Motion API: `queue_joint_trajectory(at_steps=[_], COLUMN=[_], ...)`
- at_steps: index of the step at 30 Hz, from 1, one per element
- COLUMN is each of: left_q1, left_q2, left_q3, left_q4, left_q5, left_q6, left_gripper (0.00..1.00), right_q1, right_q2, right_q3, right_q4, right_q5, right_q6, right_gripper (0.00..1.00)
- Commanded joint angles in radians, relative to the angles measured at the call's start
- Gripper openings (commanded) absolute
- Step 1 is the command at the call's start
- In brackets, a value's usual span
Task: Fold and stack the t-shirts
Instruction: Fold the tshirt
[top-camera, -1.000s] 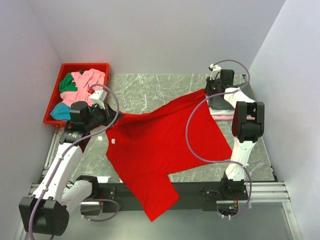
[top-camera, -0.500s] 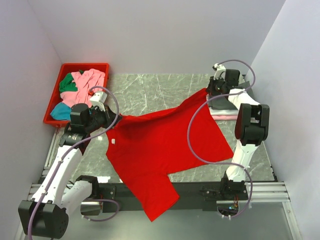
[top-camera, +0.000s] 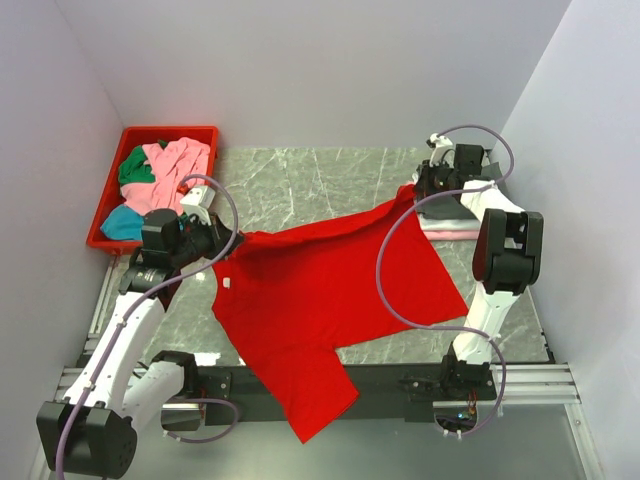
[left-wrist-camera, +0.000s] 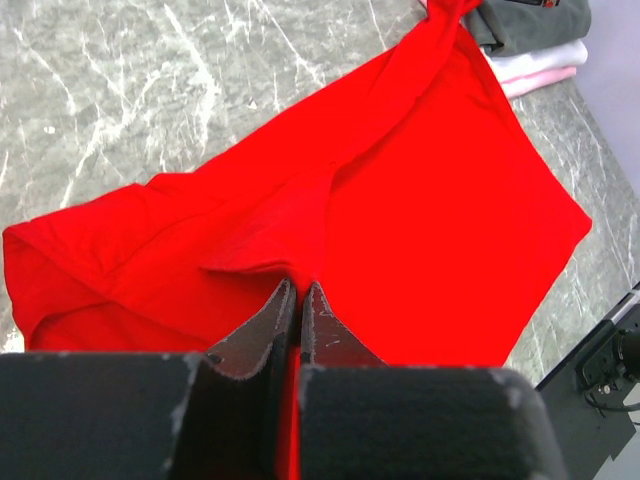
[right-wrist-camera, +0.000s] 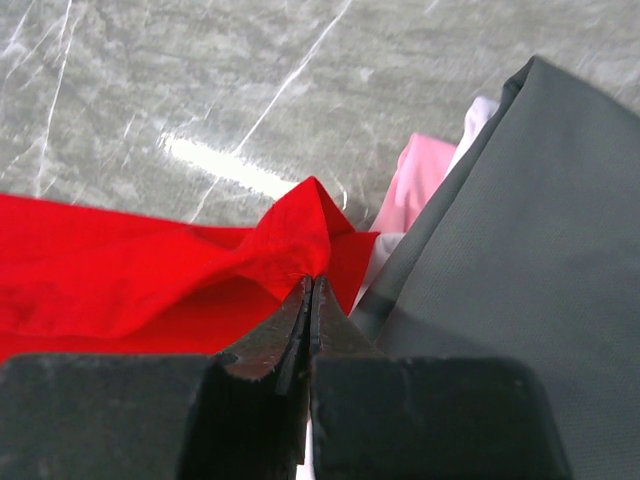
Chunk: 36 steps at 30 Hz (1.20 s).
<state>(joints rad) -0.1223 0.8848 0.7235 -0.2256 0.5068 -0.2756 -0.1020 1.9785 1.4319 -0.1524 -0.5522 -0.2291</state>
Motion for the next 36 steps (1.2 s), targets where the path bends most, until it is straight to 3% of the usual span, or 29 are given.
queue_joint_trajectory(at_steps=[1,20,36], left_q1=[-0.005,-0.005,-0.005], left_q2=[-0.027,-0.043,-0.041], left_q3=[-0.001,-0.025,0.039], left_q4=[0.002,-0.038,-0.118], left_q5=[-0.007,-0.033,-0.106], left_q6=[-0.001,-0.011,0.026], left_gripper=[0.01,0.01,0.01], right_q1=[-0.01,-0.028,-0.051], right_q2=[-0.056,-0.089,-0.121], right_q3=[0.015,-0.021,-0.051], right_q4=[-0.035,-0.085,-0.125], right_q5=[-0.029,-0.078,-0.117], right_q6=[-0.027,-0.073,-0.128], right_gripper=[0.01,0.02,0.02])
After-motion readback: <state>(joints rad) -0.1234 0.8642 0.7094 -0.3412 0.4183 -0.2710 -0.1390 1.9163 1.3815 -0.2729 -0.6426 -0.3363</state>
